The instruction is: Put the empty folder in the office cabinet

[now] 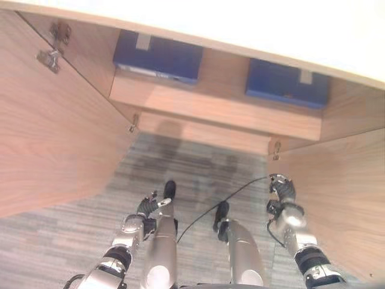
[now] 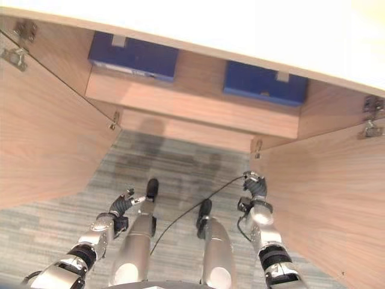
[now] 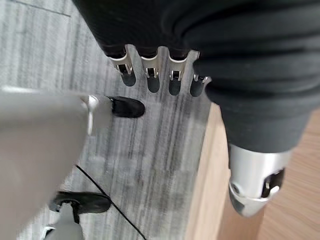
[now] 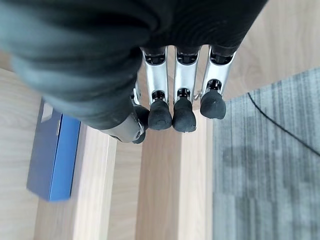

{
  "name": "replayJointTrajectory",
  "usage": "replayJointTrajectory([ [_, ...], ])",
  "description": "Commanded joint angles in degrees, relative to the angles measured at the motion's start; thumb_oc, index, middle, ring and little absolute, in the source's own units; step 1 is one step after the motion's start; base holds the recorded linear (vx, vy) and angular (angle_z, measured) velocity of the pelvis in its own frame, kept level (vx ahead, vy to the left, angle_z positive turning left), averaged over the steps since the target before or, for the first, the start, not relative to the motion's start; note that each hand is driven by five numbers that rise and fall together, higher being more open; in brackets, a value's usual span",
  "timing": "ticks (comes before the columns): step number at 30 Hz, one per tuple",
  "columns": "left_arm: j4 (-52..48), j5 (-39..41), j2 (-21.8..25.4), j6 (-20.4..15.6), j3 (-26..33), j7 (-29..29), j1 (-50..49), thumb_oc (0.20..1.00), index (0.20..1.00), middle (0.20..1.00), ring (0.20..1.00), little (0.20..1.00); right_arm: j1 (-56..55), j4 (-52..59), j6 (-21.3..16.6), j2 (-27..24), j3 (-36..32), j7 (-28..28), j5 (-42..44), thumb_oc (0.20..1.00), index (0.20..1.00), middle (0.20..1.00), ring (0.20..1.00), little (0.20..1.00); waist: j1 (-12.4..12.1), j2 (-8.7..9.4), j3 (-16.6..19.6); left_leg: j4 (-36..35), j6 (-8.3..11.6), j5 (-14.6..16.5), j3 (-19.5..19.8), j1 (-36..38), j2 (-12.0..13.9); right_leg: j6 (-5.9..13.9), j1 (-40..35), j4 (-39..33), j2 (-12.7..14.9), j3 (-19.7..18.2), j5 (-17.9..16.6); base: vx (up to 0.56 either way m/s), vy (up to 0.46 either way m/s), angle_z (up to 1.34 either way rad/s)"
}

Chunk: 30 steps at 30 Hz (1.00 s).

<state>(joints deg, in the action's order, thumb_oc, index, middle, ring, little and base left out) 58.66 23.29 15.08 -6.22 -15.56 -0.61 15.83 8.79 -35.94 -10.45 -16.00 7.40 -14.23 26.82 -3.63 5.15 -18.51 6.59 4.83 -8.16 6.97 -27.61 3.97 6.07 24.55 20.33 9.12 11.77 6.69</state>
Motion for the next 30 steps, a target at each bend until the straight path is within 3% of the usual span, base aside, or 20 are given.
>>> replayJointTrajectory([
  [1, 2.2, -1.28, -0.5, -0.48, 1.35, -0.22, -1.22, 1.0, 1.0, 1.0, 1.0, 1.0, -1.88, 3.65, -0.31, -2.34, -0.04, 3.71, -2.59, 1.0, 1.0, 1.0, 1.0, 1.0, -0.55, -1.18, 0.7, -2.02, 2.91, 3.52, -1.08, 4.8, 5.36, 2.47, -5.91, -4.0, 1.33, -2.13, -1.23, 0.02, 0.066, -0.13],
  [6, 0.84, -1.27, -0.21, -0.87, 2.96, -0.51, -3.28, 1.0, 1.0, 1.0, 1.0, 1.0, -4.35, 3.77, 1.22, -1.48, 3.37, 6.09, -6.75, 1.0, 1.0, 1.0, 1.0, 1.0, -0.82, -0.86, 2.52, -4.42, 2.85, 3.88, -2.45, 10.81, 6.32, 3.44, -10.21, -5.73, 1.22, -1.1, -2.12, 0.0, 0.051, -0.11],
  [11, -2.55, -0.76, 0.66, -1.61, 3.85, -1.39, -5.3, 1.0, 1.0, 1.0, 1.0, 1.0, -6.09, 4.25, 2.0, -1.38, 6.22, 7.79, -11.03, 1.0, 1.0, 1.0, 1.0, 1.0, -2.04, -1.52, 3.94, -6.39, 2.78, 3.21, -0.9, 15.06, 6.44, 3.57, -14.88, -3.21, 0.2, 0.22, 0.86, 0.01, -0.032, 0.09],
  [13, -6.73, -0.81, 0.96, -2.48, 3.51, -1.98, -6.96, 1.0, 1.0, 1.0, 1.0, 1.0, -5.74, 3.74, 1.83, -1.26, 7.24, 7.58, -12.71, 1.0, 1.0, 1.0, 1.0, 1.0, -4.14, -2.16, 4.59, -6.63, 3.67, 1.67, 0.95, 15.06, 6.25, 2.51, -18.19, -4.42, -0.45, 2.34, 2.77, -0.04, -0.117, 0.46],
  [14, -8.78, -0.73, 0.93, -2.91, 3.07, -2.4, -7.49, 1.0, 1.0, 1.0, 1.0, 1.0, -5.4, 3.78, 1.46, -1.84, 7.51, 6.94, -13.71, 1.0, 1.0, 1.0, 1.0, 1.0, -4.84, -2.79, 4.65, -7.5, 5.05, -0.76, 1.48, 14.33, 6.52, 2.13, -20.15, -6.65, -0.62, 4.53, 2.91, -0.15, -0.086, 1.29],
  [15, -12.42, 0.12, 0.86, -3.63, 3.28, -2.81, -8.25, 1.0, 1.0, 1.0, 1.0, 1.0, -4.37, 3.99, 1.23, -2.71, 8.15, 5.88, -16.08, 1.0, 1.0, 1.0, 1.0, 1.0, -5.94, -3.31, 5.24, -10.07, 6.49, -3.03, 0.53, 13.32, 7.04, 1.82, -21.3, -9.64, -0.94, 6.99, 2.44, -0.3, -0.039, 1.51],
  [16, -15.16, 0.88, 0.8, -4.46, 3.58, -3.15, -8.69, 1.0, 1.0, 1.0, 1.0, 1.0, -3.19, 4.3, 1.25, -4.09, 8.64, 5.37, -17.49, 1.0, 1.0, 1.0, 1.0, 1.0, -6.23, -3.51, 5.25, -9.16, 6.45, -2.84, -3.01, 12.5, 7.55, 1.88, -22.13, -12.31, 0.12, 9.37, 0.79, -0.26, 0.0, 1.39],
  [17, -15.16, 0.88, 0.79, -4.46, 3.58, -3.15, -8.69, 1.0, 1.0, 1.0, 1.0, 1.0, -3.19, 4.3, 1.25, -4.1, 8.63, 5.37, -17.48, 1.0, 1.0, 1.0, 1.0, 1.0, -6.21, -3.53, 5.3, -9.13, 6.45, -2.84, -2.97, 12.42, 7.55, 1.88, -22.11, -12.38, 0.09, 9.4, 0.73, -0.34, 0.084, 0.81],
  [18, -17.5, 1.2, 0.56, -4.55, 3.37, -2.7, -9.67, 1.0, 1.0, 1.0, 1.0, 1.0, -2.03, 4.05, 1.39, -4.77, 8.83, 4.99, -18.31, 1.0, 1.0, 1.0, 1.0, 1.0, -4.88, -3.02, 6.13, -6.42, 4.61, -0.81, -10.73, 13.68, 9.37, 2.12, -22.46, -14.97, 1.63, 11.83, -1.21, -0.18, 0.067, 0.85],
  [19, -17.56, 1.19, 0.55, -4.52, 3.38, -2.7, -9.68, 1.0, 1.0, 1.0, 1.0, 1.0, -2.0, 4.04, 1.38, -4.78, 8.83, 4.98, -18.31, 1.0, 1.0, 1.0, 1.0, 1.0, -4.89, -3.06, 6.22, -6.3, 4.51, -0.87, -10.72, 13.45, 9.37, 2.15, -22.37, -15.2, 1.59, 11.84, -1.55, -0.23, 0.102, 1.05],
  [22, -22.27, 0.81, 0.94, -4.75, 3.31, -1.6, -12.82, 1.0, 1.0, 1.0, 1.0, 1.0, -2.66, 4.87, 1.78, -5.0, 8.34, 5.37, -18.51, 1.0, 1.0, 1.0, 1.0, 1.0, -2.57, -2.55, 8.35, 0.06, 3.9, 4.83, -21.11, 20.46, 12.03, 1.52, -23.35, -16.54, 4.46, 16.71, -4.34, -0.18, 0.108, 0.84],
  [24, -23.33, 0.92, 1.08, -4.75, 3.57, -1.32, -13.64, 1.0, 1.0, 1.0, 1.0, 1.0, -3.22, 5.29, 1.92, -4.86, 8.1, 5.8, -18.57, 1.0, 1.0, 1.0, 1.0, 1.0, -2.24, -2.38, 8.89, 0.75, 3.94, 6.1, -21.72, 22.23, 11.93, 1.42, -23.44, -16.35, 4.99, 17.58, -4.77, -0.06, 0.108, 0.93],
  [25, -24.7, 0.85, 1.36, -4.7, 4.24, -0.81, -14.81, 1.0, 1.0, 1.0, 1.0, 1.0, -4.13, 5.57, 2.11, -4.6, 7.55, 6.38, -18.9, 1.0, 1.0, 1.0, 1.0, 1.0, -1.81, -2.28, 10.26, 0.9, 4.68, 8.87, -21.44, 25.36, 11.53, 2.17, -24.21, -16.35, 5.43, 18.08, -4.76, 0.02, 0.132, 0.92],
  [30, -26.28, 0.27, 1.7, -3.8, 5.91, 0.14, -17.55, 1.0, 1.0, 1.0, 1.0, 1.0, -6.79, 5.19, 3.15, -2.57, 6.0, 7.37, -19.06, 1.0, 1.0, 1.0, 1.0, 1.0, -1.37, -2.73, 12.73, -4.85, 3.63, 9.74, -23.04, 29.57, 9.28, 3.91, -25.42, -16.06, 6.54, 19.9, -7.1, 0.0, 0.202, 0.82],
])
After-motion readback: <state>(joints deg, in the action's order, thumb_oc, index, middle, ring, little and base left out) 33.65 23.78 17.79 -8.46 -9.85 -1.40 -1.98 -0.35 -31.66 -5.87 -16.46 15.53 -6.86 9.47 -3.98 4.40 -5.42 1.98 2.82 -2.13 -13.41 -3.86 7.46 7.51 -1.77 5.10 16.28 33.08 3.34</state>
